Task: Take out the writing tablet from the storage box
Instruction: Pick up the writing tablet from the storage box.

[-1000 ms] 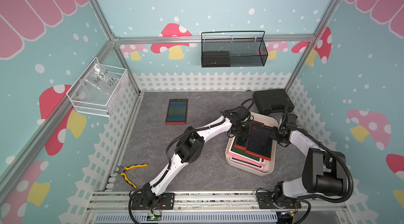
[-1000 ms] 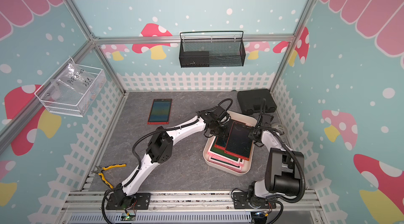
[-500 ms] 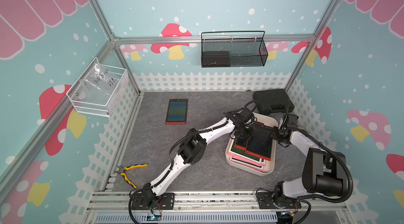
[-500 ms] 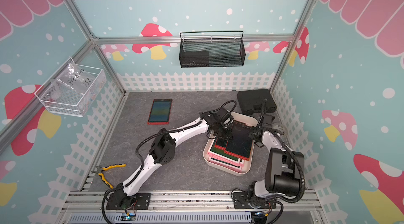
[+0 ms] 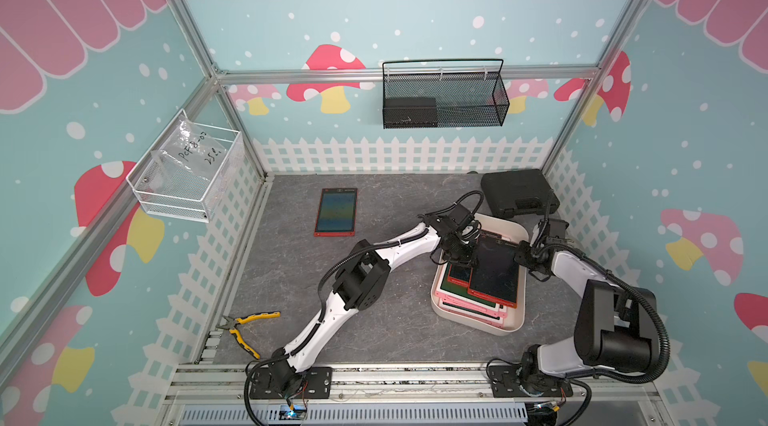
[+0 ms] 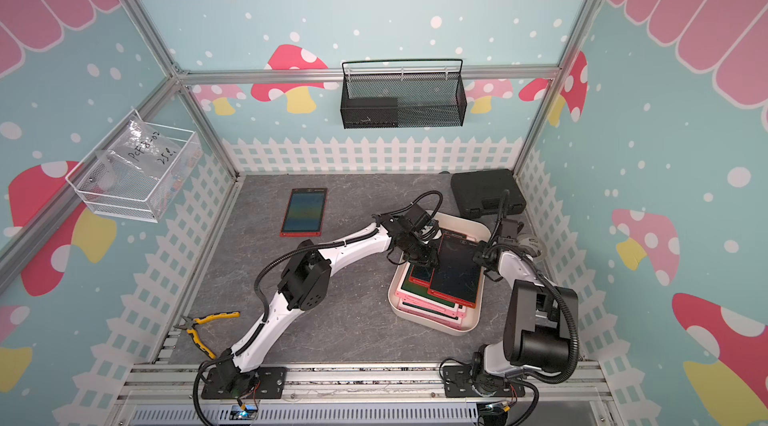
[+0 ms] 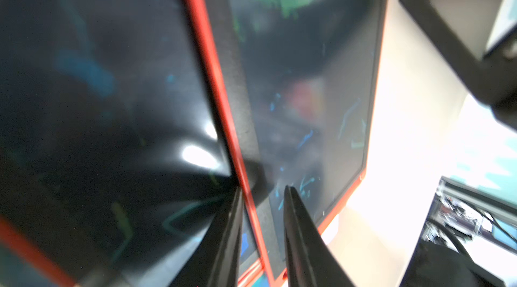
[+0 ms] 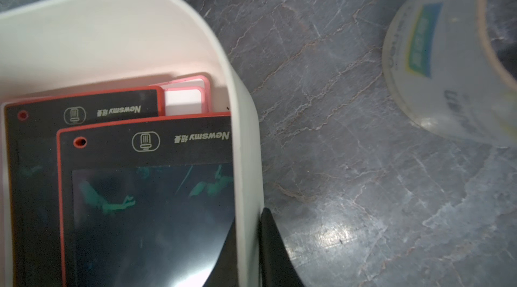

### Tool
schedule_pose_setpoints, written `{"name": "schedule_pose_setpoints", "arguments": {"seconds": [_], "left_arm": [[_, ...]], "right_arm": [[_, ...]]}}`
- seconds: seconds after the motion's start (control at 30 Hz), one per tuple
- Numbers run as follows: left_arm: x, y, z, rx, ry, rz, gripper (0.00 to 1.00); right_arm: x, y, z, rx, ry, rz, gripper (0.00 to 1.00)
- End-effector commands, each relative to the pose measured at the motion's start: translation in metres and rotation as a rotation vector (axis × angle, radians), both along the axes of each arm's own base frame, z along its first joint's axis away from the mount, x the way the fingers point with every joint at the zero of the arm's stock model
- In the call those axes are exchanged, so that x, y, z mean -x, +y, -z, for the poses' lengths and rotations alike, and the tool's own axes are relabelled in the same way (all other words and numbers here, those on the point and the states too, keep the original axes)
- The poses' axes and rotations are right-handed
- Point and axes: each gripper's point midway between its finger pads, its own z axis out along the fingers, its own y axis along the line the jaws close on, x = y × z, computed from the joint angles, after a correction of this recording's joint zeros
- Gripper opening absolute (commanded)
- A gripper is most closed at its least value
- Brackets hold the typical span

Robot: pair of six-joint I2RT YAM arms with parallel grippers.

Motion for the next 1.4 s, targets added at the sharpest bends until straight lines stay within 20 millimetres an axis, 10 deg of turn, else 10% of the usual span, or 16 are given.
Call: {"name": "schedule_pose_setpoints", "arguments": {"seconds": [0.0,1.37], "left_arm": [[0.059,-0.024,0.001,0.088,0.117,0.148,0.28],[0.016,-0.026,-0.020,0.249,0.082,-0.019,0.08]], "right_arm": [[-0.007,0.026,0.000,-0.101,-0.035,-0.075,0.13],[-0.008,0.028,-0.010,-0.112,-0.068,-0.080,0.21]]}}
